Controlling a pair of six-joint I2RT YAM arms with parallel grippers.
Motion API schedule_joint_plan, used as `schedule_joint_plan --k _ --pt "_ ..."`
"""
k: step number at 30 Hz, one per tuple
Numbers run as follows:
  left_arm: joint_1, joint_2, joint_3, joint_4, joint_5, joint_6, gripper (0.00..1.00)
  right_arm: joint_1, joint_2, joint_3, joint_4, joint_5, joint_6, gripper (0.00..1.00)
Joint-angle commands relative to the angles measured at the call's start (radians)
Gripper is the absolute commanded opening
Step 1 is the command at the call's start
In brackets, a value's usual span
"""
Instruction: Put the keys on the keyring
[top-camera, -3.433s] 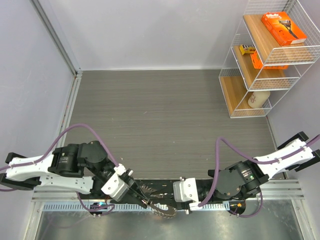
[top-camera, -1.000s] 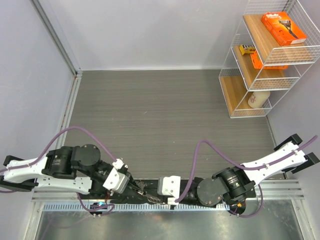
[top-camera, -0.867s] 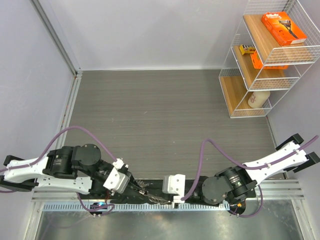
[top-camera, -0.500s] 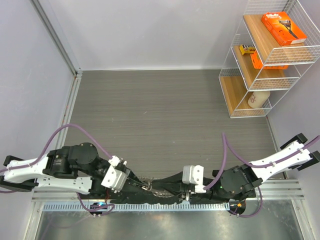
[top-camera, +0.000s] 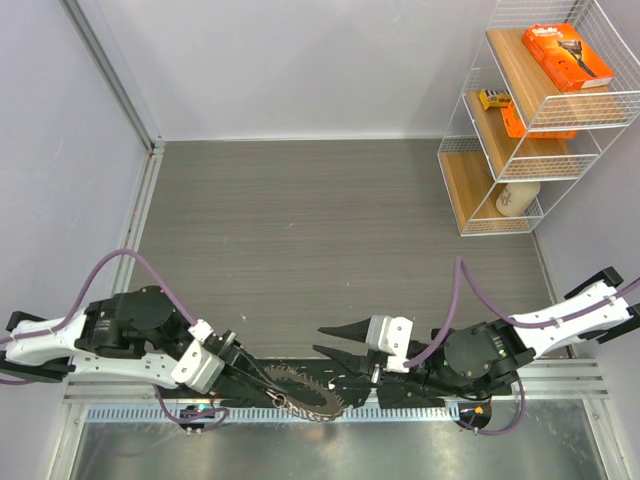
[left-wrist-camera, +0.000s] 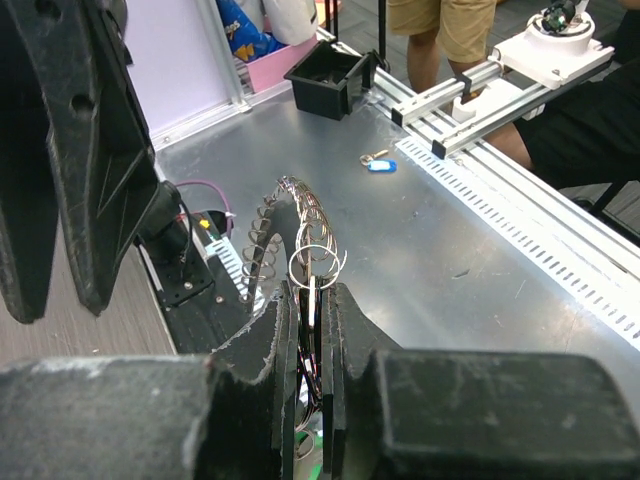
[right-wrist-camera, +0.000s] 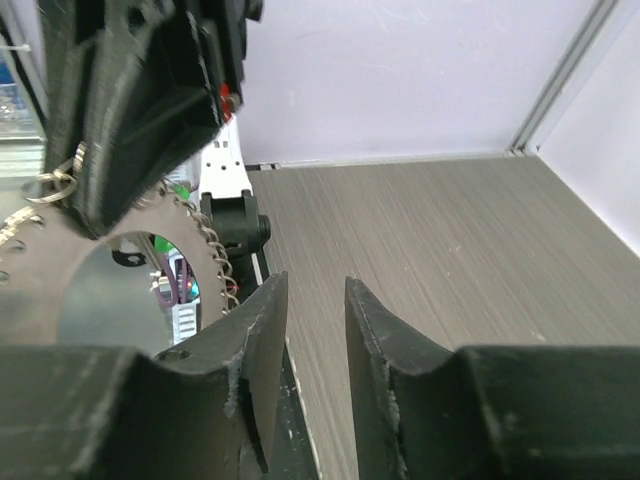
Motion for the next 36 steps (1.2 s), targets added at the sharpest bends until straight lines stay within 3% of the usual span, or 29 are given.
schedule_joint_plan --k 1,7,18,36 --pt "-0.003 0.016 0.033 0.051 0.022 -0.005 0.00 0.002 -0.015 0.130 -0.172 -0.105 -0.020 0.38" --pt "-0.003 0.059 0.056 0.003 -0.012 -0.007 0.00 0.003 0.049 0.277 -0.364 -0.196 -0.025 0.41" --pt "-0.003 0.108 0.079 -0.041 -0.210 -0.042 0.00 0.003 0.100 0.322 -0.492 -0.262 -0.031 0.47" --pt "-0.003 0.124 0.094 -0.075 -0.440 -0.070 0.00 0.013 0.101 0.336 -0.515 -0.215 -0.042 0.47"
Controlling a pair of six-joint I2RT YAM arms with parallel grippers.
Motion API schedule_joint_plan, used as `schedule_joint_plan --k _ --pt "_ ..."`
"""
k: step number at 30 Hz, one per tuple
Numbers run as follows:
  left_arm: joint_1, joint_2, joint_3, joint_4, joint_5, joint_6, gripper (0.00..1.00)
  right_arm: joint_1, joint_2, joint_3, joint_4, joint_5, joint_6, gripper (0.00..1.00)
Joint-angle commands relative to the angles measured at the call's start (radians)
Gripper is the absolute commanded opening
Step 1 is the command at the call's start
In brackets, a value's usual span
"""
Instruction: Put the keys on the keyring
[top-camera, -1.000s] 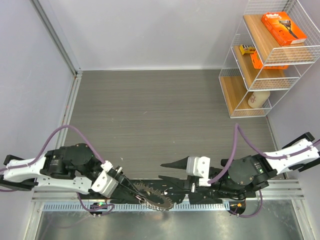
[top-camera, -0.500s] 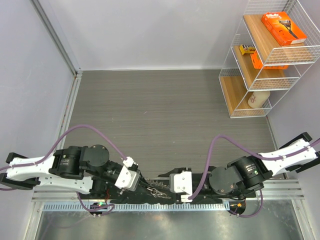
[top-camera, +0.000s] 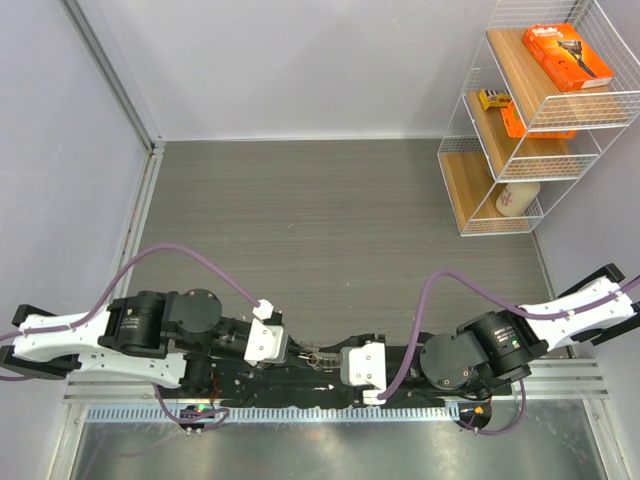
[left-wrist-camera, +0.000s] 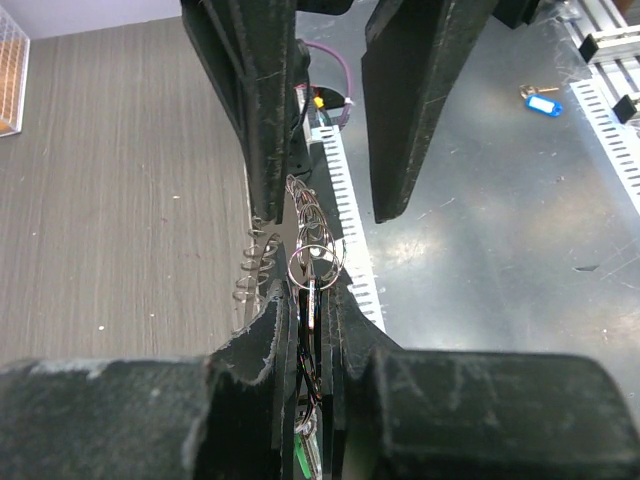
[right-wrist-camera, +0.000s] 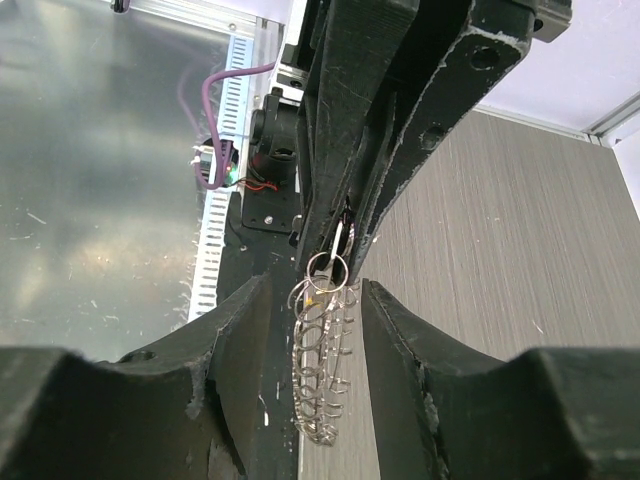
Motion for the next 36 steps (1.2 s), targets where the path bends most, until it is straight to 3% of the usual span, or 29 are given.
schedule_joint_plan --k 1,26,31,34,36 --pt "-0.003 -0.017 0.047 0.046 -0.049 -0.014 0.00 0.006 -0.002 0.042 0.008 0.024 -0.017 0.48" --pt "-0.003 -0.068 0.018 0.082 -0.084 -0.041 0.01 0.041 0.147 0.100 -0.061 0.207 -0.082 0.48" --pt "-0.003 -0.077 0.008 0.088 -0.076 -0.044 0.01 0.045 0.150 0.099 -0.047 0.239 -0.102 0.32" --pt "-0.003 -0.083 0.002 0.093 -0.070 -0.045 0.01 0.048 0.135 0.090 -0.032 0.250 -0.105 0.11" --pt "-0.003 -0.099 -0.010 0.105 -0.073 -0.045 0.01 0.048 0.121 0.082 -0.024 0.245 -0.102 0.05"
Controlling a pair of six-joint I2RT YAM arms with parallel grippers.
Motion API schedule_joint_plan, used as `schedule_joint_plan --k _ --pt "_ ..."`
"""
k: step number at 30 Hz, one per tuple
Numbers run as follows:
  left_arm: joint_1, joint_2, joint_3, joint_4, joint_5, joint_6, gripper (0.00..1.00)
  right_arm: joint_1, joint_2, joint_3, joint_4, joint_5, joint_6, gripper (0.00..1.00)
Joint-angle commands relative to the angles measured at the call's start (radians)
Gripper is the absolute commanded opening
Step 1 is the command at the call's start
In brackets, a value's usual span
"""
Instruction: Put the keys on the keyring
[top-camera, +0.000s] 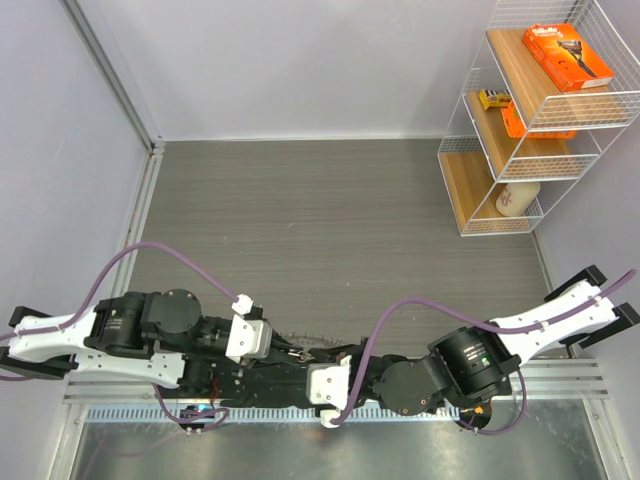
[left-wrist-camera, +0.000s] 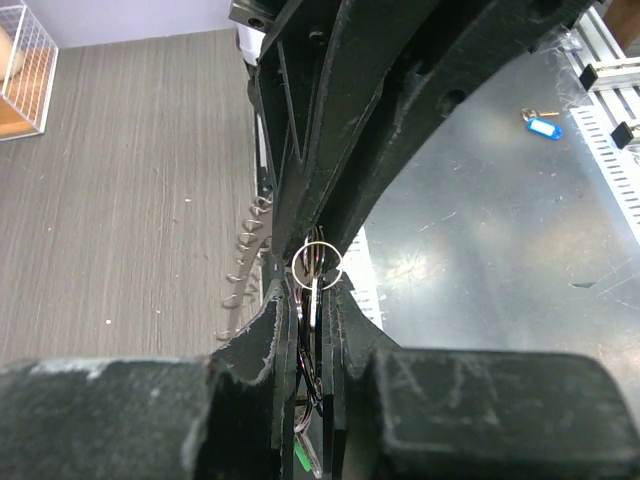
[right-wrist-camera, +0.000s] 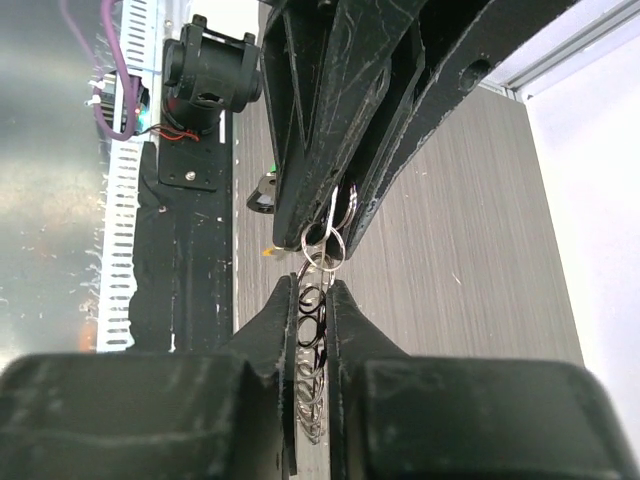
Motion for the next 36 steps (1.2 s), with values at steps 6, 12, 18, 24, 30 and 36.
schedule_joint_plan --k 6,12,18,24,30,36 --pt "0.002 -0.092 -0.088 0.220 -0.056 0.001 0.10 0.010 -0.106 -0.079 0.115 0.002 0.000 0.05" --pt "0.000 -0.104 -0.174 0.372 -0.185 0.040 0.21 -0.054 -0.193 -0.204 0.176 0.082 0.089 0.05" --pt "0.002 -0.069 -0.239 0.515 -0.290 0.087 0.30 -0.143 -0.241 -0.320 0.227 0.072 0.154 0.05" --pt "0.003 -0.010 -0.249 0.598 -0.426 0.153 0.33 -0.272 -0.266 -0.380 0.281 0.032 0.163 0.05" --pt "0.014 0.007 -0.289 0.638 -0.604 0.176 0.33 -0.419 -0.256 -0.404 0.298 0.021 0.163 0.05" --pt "0.029 -0.049 -0.380 0.693 -0.711 0.123 0.33 -0.528 -0.233 -0.441 0.340 -0.023 0.163 0.05"
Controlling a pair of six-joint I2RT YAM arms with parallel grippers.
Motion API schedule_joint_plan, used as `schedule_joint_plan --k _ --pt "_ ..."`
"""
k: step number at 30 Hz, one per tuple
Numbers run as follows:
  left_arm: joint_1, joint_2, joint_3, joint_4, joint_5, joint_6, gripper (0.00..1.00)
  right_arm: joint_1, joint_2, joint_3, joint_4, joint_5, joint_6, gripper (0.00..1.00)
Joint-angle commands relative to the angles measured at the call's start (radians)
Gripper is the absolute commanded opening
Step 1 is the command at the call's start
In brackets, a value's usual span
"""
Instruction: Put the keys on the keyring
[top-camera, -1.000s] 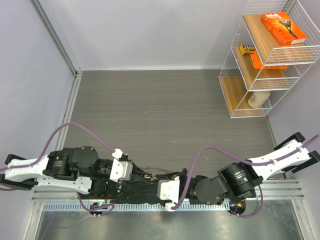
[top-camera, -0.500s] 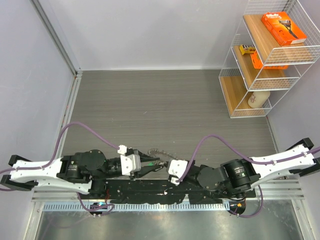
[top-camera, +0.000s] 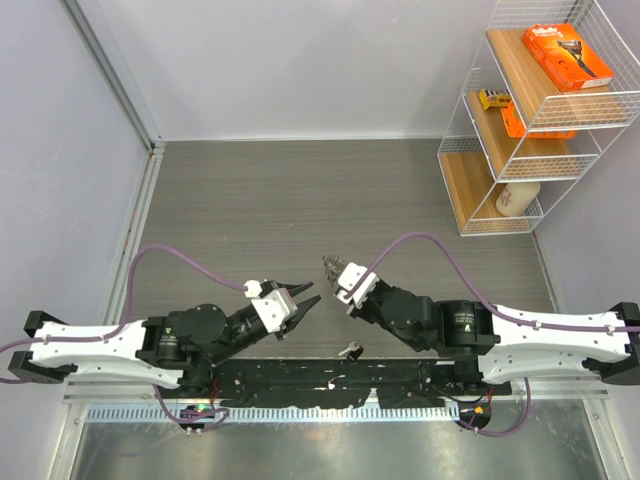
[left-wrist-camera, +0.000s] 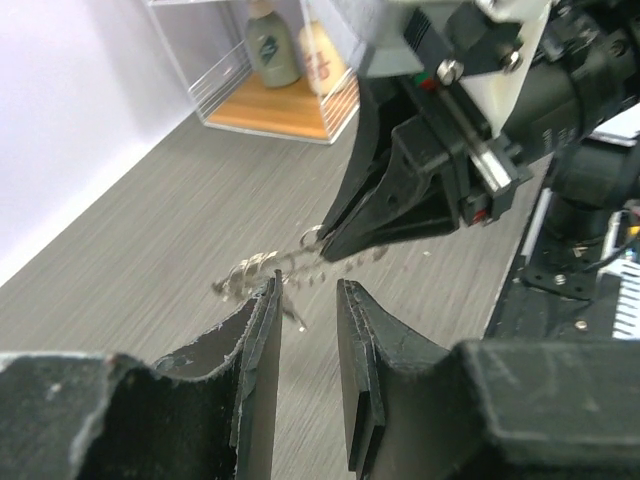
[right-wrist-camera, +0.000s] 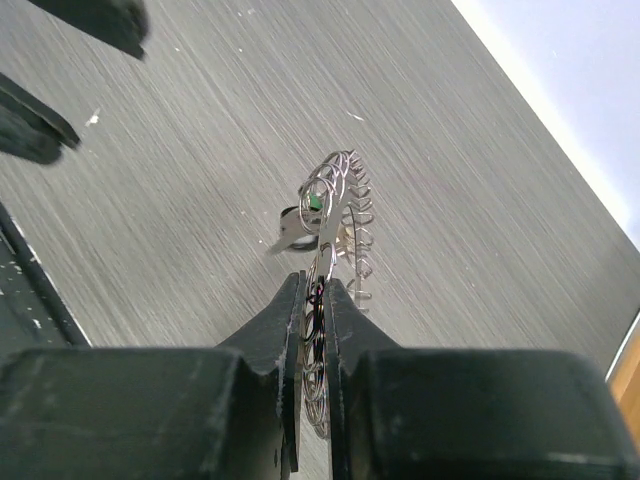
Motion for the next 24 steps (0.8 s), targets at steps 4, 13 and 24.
schedule_joint_plan --k 4,13,24 --pt "0.011 -0.092 -0.102 0.068 -0.171 -0.100 0.34 -0.070 0.023 -0.009 0.129 -0.080 0.024 0.05" --pt "0.011 -0.240 -0.155 -0.093 -0.039 -0.252 0.34 -0.087 0.037 0.046 0.094 -0.277 0.168 0.05" --pt "0.011 -0.314 -0.115 -0.125 0.324 -0.169 0.38 -0.087 0.010 0.189 -0.035 -0.524 0.323 0.05"
